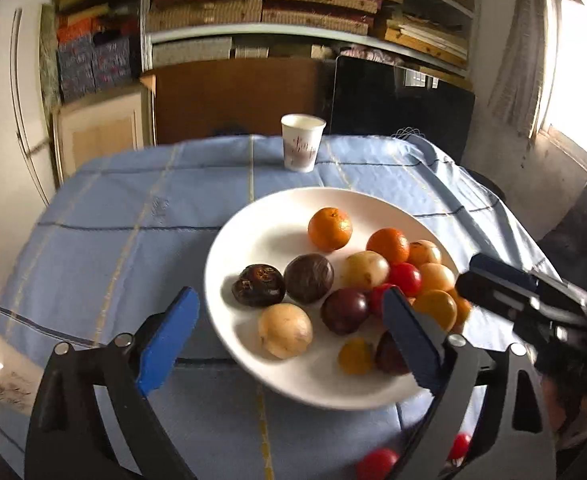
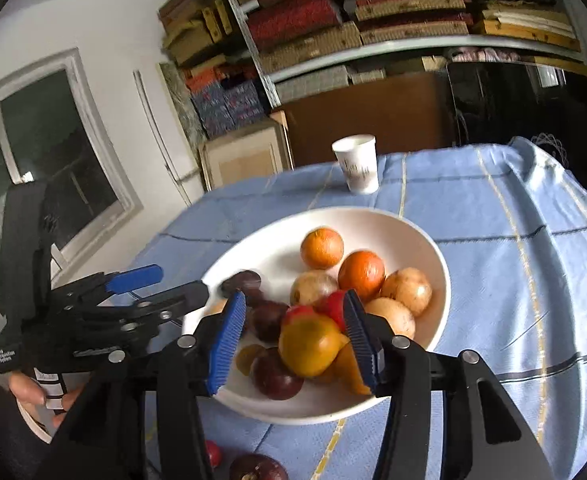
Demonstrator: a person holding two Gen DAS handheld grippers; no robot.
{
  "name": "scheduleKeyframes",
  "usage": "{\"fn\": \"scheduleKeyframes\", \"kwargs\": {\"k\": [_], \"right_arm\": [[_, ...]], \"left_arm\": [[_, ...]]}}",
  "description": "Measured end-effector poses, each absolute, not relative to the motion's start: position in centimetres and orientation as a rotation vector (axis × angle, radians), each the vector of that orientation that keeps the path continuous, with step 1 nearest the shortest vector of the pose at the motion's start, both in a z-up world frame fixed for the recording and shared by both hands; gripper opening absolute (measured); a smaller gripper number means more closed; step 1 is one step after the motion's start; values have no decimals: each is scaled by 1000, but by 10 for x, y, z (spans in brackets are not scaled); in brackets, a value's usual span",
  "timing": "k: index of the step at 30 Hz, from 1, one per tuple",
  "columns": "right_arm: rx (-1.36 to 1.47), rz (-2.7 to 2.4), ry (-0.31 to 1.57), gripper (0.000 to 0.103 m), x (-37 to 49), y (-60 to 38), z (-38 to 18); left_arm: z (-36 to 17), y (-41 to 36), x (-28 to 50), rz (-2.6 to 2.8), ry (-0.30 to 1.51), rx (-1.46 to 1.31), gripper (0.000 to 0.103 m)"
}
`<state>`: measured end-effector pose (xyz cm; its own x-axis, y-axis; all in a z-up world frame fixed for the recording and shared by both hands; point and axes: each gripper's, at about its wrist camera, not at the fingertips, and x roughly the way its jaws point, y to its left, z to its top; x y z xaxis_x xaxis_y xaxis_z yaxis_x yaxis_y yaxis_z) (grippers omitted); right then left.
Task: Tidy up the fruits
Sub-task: 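Carry the yellow-orange fruit and brown fruit onto the white plate and open both tools, then move the right tool to a red tomato while the left tool reaches another tomato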
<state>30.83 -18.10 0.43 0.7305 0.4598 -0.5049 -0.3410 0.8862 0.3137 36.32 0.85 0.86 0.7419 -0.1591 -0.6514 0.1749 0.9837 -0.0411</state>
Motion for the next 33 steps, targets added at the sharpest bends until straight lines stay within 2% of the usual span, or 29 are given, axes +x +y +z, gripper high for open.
{"fn": "scheduleKeyframes", "kwargs": {"k": [2, 6, 9, 15, 24, 33], "right_arm": [[202, 444, 595, 53, 298, -186, 9], [204, 430, 600, 66, 269, -199, 2], [206, 437, 656, 68, 256, -202, -17], [167, 455, 750, 69, 237, -191, -35], [46, 400, 745, 69, 223, -180, -40], [53, 396, 794, 69, 226, -189, -42]], "left_arm": [[17, 11, 343, -176, 688, 26, 98], [13, 20, 302, -151, 662, -29, 98], [-7, 26, 281, -113, 682, -57, 98], [-32, 36, 274, -90, 797, -110, 98], [-34, 43, 267, -35, 800, -107, 98], [-33, 39, 267, -36, 809, -87, 98]]}}
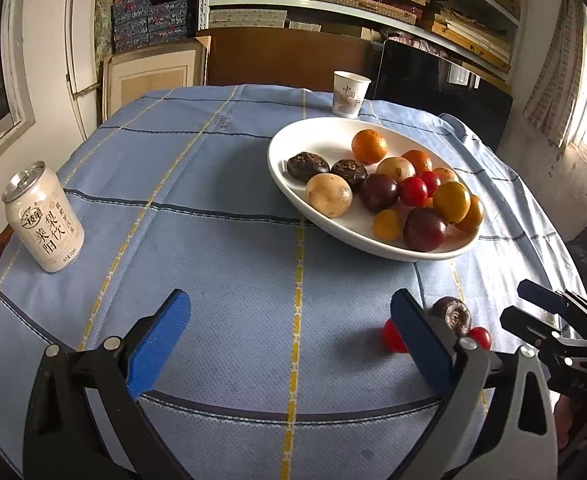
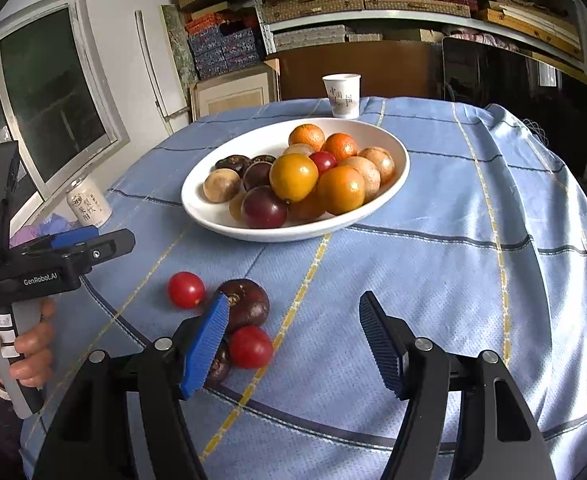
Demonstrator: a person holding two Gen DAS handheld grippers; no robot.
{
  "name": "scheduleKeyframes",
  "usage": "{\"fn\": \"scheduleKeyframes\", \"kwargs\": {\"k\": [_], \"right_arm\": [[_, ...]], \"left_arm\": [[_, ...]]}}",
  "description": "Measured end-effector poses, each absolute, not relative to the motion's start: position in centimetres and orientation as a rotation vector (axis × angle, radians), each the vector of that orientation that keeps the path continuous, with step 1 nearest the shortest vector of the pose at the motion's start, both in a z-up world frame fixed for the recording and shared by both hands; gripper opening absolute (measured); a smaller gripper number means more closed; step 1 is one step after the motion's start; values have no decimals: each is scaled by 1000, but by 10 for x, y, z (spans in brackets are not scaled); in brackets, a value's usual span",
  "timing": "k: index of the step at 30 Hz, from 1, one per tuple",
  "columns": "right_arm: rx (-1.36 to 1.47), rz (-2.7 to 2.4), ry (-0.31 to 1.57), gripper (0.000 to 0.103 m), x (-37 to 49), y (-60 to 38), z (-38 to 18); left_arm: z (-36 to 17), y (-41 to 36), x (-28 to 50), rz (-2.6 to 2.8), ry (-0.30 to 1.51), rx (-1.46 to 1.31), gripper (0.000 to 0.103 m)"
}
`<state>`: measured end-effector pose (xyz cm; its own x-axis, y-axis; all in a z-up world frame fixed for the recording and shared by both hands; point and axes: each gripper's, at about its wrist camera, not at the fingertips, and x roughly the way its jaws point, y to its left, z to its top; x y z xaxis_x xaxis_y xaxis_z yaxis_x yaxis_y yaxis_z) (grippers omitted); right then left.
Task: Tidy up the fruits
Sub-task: 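Move the right tool to a red tomato while the left tool reaches another tomato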
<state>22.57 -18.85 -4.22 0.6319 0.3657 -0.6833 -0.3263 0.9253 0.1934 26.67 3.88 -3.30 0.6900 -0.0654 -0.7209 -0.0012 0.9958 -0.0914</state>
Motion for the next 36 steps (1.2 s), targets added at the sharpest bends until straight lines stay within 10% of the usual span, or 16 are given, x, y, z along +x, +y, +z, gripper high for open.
{"fn": "scheduleKeyframes", "kwargs": {"k": [15, 36], "right_arm": [[-22, 449, 818, 40, 213, -187, -43], [-96, 503, 887, 35, 212, -165, -58]], "left_arm": [[-37, 45, 272, -34, 833, -117, 98], [-40, 44, 274, -32, 839, -110, 98]]}}
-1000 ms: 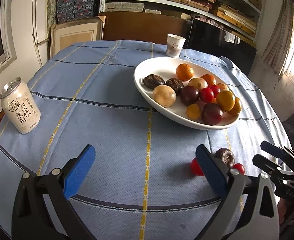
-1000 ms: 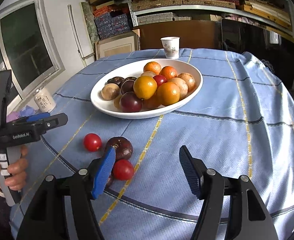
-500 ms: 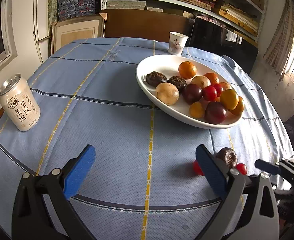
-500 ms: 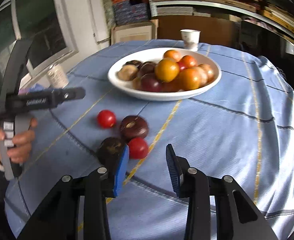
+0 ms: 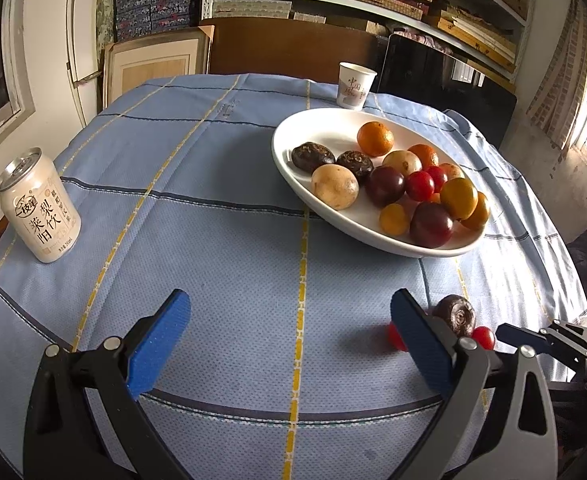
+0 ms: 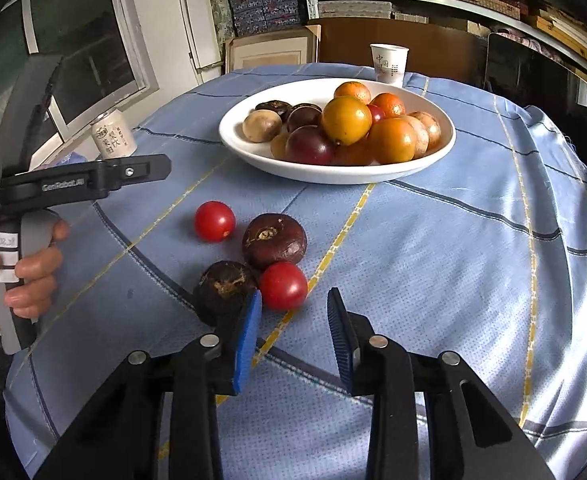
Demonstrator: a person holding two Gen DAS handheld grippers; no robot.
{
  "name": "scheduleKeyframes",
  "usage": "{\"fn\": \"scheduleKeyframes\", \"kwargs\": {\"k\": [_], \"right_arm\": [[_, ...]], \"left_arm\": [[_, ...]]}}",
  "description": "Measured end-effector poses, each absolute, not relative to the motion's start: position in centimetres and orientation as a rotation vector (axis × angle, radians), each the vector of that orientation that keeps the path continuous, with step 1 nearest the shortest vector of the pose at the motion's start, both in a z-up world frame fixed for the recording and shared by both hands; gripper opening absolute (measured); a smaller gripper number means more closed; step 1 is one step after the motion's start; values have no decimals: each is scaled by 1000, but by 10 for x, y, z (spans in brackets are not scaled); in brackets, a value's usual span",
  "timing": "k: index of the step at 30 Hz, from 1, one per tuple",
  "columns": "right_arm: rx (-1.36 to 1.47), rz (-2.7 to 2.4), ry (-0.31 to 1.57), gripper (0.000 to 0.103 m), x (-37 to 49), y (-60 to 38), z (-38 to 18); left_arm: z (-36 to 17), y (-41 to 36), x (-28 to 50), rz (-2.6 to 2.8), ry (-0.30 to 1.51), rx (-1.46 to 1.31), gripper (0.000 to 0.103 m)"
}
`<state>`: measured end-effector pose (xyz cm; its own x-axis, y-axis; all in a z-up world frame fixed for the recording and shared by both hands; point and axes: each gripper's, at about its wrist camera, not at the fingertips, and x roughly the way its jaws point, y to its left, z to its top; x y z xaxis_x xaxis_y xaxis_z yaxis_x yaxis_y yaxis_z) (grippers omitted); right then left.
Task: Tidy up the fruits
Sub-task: 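Move the right tool to a red tomato while the left tool reaches another tomato, then close the right tool on a red tomato while the left tool grips another red tomato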
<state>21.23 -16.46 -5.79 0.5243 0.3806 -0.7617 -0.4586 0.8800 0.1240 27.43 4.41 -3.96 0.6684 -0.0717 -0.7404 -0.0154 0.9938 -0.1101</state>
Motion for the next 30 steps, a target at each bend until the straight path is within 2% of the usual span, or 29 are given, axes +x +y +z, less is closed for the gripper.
{"fn": "scheduleKeyframes", "kwargs": {"k": [6, 12, 17, 22, 23, 25, 26, 28, 30], "right_arm": [[-80, 509, 904, 33, 221, -160, -61], [-84, 520, 908, 26, 222, -155, -63], [-13, 473, 844, 26, 217, -176, -48], [49, 440, 859, 26, 223, -189, -48], [54, 437, 862, 26, 223, -190, -48], [60, 436, 860, 26, 222, -191, -47], [64, 436, 858, 26, 221, -192, -46], [69, 435, 855, 26, 220, -194, -45], [71, 433, 855, 26, 221, -194, -44]], "left_arm": [[-39, 45, 274, -40, 843, -122, 98], [-38, 45, 274, -38, 842, -122, 98], [-41, 35, 272, -98, 854, -108, 98], [-49, 1, 270, -236, 881, -9, 97], [-51, -4, 269, -238, 875, 20, 94], [-56, -12, 269, -265, 888, 49, 74], [-59, -14, 271, -282, 904, 47, 73], [-63, -15, 273, -296, 922, 42, 62], [-67, -17, 276, -309, 936, 37, 60]]}}
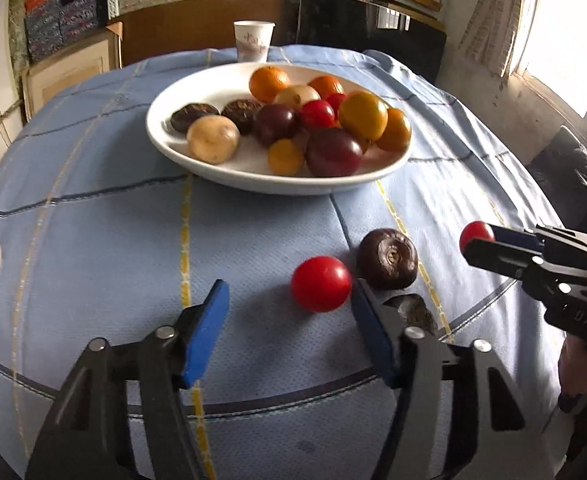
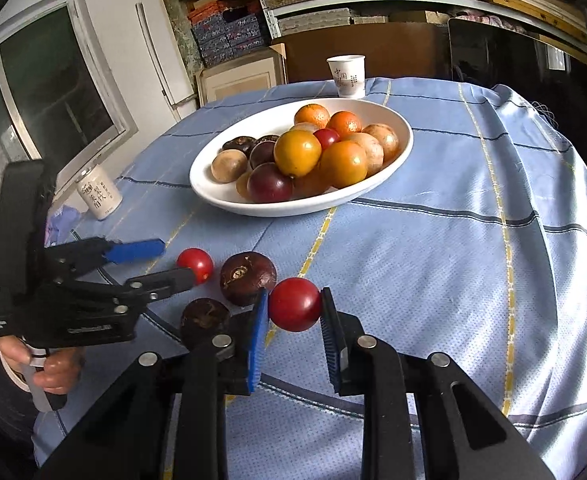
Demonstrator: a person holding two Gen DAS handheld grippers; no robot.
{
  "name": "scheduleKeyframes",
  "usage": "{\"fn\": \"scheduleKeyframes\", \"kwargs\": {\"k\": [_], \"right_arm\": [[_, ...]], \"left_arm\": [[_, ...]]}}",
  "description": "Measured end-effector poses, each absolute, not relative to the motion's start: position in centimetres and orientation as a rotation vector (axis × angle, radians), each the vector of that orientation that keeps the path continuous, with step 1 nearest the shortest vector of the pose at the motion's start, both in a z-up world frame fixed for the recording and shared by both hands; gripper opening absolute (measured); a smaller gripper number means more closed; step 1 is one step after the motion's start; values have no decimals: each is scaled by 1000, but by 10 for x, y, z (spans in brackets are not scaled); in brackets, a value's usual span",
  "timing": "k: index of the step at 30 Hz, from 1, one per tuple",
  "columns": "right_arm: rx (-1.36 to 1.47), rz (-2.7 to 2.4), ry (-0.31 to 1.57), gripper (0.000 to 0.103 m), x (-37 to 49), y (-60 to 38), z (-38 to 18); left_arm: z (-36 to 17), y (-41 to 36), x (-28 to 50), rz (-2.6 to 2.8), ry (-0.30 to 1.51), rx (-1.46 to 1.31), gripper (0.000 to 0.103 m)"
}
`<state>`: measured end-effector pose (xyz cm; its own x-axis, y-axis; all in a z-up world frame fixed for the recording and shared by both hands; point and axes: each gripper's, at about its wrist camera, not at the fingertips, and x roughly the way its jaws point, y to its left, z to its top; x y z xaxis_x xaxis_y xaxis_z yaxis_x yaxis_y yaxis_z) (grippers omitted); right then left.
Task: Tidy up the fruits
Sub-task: 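Close the right tool on a red tomato while the left tool grips another red tomato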
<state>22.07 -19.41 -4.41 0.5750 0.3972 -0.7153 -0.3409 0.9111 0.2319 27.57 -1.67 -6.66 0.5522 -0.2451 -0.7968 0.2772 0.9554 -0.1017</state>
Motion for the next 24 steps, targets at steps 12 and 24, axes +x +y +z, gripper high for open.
{"fn": "scheduleKeyframes", "kwargs": {"k": [12, 24], "right_arm": [[73, 432, 868, 26, 221, -194, -45], [69, 423, 857, 26, 222, -194, -47]], "left_arm": [[-72, -28, 285, -349, 942, 41, 50], [-68, -26, 283, -339, 921, 37, 31]]}}
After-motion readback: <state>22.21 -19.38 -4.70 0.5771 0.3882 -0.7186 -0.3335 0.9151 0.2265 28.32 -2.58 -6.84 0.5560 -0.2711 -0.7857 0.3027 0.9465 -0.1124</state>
